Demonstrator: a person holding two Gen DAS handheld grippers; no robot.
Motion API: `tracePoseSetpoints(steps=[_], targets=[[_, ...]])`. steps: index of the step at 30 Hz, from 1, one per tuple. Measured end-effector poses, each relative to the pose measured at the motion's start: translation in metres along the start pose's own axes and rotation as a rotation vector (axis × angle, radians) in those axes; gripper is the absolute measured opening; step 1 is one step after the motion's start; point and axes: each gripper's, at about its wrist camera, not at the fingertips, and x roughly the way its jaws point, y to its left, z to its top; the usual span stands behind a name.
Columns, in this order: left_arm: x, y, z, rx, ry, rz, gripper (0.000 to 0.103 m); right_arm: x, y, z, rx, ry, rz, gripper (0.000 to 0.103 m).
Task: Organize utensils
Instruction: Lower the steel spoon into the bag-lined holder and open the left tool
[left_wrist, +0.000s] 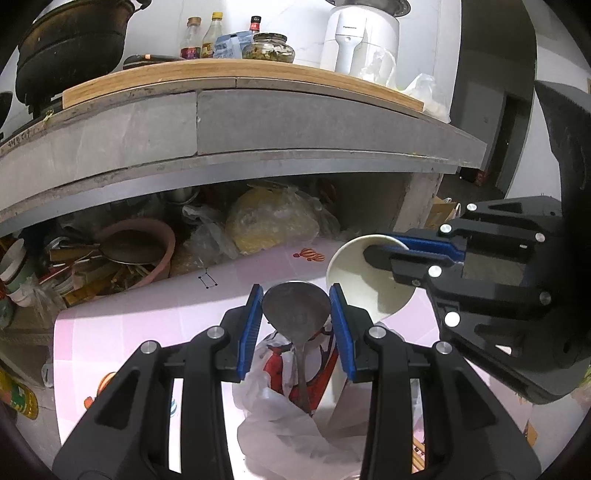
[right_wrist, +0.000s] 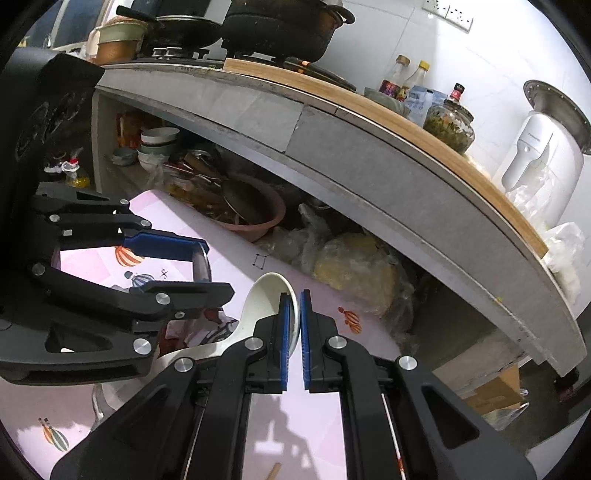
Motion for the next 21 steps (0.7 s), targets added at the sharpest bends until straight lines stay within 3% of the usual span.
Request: tracePoseSetpoints(steps=[14, 21], targets=[[-0.006, 0.002, -0.001, -0.014, 0.017, -0.026, 0.035, -0.001, 0.005, -0.003, -0.003, 0.012, 0.015, 0.006], [-0.027, 0.01, 0.003, -0.056, -0.03, -0.029, 0.043, -0.005, 0.009, -0.004, -0.031, 0.011, -0.003, 0.006]])
